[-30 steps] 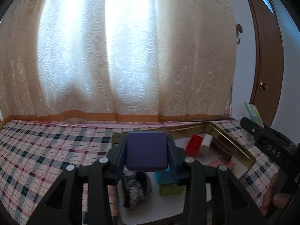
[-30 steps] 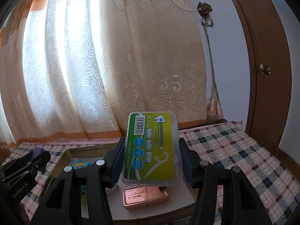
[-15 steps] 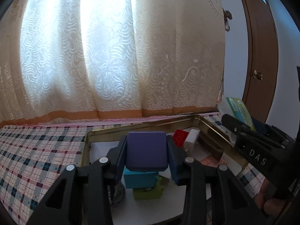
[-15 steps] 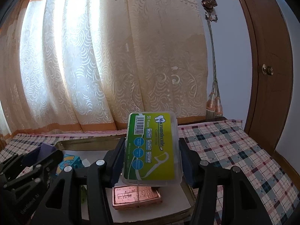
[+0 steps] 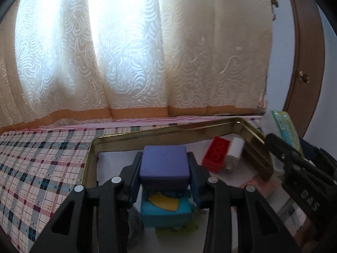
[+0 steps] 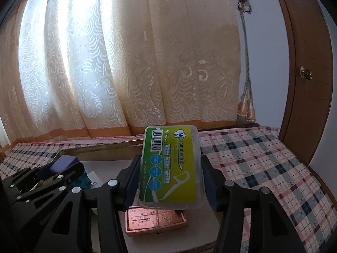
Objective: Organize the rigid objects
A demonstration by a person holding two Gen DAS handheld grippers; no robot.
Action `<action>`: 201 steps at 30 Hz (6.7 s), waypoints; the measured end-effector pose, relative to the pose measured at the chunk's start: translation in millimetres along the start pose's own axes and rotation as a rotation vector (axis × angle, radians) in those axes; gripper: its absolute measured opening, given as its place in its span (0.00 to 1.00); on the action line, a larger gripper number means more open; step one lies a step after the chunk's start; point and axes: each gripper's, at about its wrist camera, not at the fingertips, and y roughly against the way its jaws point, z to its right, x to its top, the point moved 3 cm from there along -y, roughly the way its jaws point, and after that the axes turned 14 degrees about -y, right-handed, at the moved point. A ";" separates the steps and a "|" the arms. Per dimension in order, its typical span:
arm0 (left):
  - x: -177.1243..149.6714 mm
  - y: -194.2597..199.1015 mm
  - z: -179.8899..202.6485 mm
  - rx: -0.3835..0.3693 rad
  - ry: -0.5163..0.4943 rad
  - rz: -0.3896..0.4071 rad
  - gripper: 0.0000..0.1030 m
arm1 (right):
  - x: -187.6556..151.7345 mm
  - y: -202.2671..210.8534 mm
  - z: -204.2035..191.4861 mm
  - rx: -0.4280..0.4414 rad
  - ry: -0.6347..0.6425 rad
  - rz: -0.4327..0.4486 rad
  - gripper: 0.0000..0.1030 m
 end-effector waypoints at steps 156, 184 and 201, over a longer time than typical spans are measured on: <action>-49.4 108.3 -27.6 0.164 0.027 0.255 1.00 | -31.3 125.7 -19.2 -0.016 0.008 0.415 0.99; -55.4 121.4 -29.1 0.185 0.015 0.273 1.00 | -39.6 137.2 -30.7 0.012 0.040 0.433 0.99; -57.4 123.3 -31.6 0.193 0.029 0.271 1.00 | -40.0 137.7 -27.6 0.012 0.023 0.427 0.99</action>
